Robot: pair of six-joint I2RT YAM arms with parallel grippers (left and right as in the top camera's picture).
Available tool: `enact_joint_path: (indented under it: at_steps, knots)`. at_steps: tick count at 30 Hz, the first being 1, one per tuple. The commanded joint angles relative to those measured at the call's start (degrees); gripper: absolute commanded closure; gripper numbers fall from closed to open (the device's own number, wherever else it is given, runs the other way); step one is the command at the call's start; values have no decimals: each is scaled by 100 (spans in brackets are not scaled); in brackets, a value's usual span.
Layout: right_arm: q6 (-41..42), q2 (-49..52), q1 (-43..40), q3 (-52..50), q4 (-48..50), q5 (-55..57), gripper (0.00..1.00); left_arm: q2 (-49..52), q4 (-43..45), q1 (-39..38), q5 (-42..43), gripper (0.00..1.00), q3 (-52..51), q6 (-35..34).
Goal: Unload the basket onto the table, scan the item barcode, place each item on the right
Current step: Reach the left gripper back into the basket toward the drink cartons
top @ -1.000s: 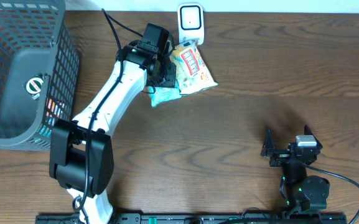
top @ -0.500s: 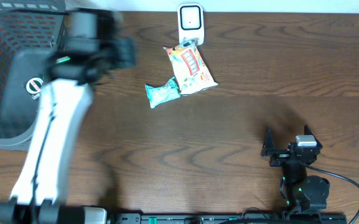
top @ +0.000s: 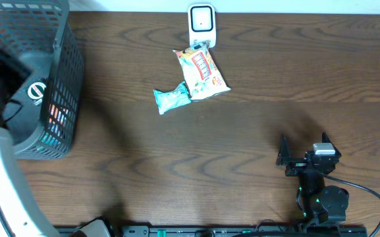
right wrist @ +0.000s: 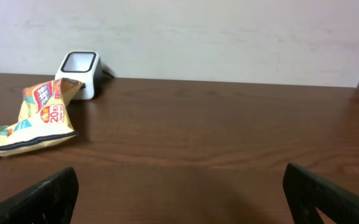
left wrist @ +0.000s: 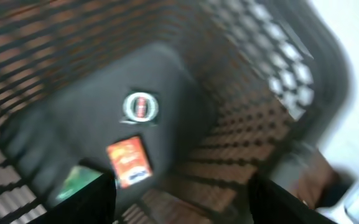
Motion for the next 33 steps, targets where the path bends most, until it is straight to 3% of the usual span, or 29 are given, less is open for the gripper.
enact_joint_path:
  at_steps: [1, 7, 20, 29, 33]
  knots:
    - [-68, -35, 17, -20, -9, 2, 1, 256, -90, 466, -37, 34, -164, -529]
    - [-68, -35, 17, -20, -9, 2, 1, 931, -369, 879, -31, 34, -219, -675]
    - [-68, -35, 17, -20, -9, 2, 1, 2562, -1257, 901, -33, 33, -219, -944]
    - [-68, -35, 17, -20, -9, 2, 1, 2874, -1038, 901, -35, 33, -682, -1880]
    - [-68, -35, 17, -20, -9, 2, 1, 2874, -782, 894, -35, 33, -1005, -1996]
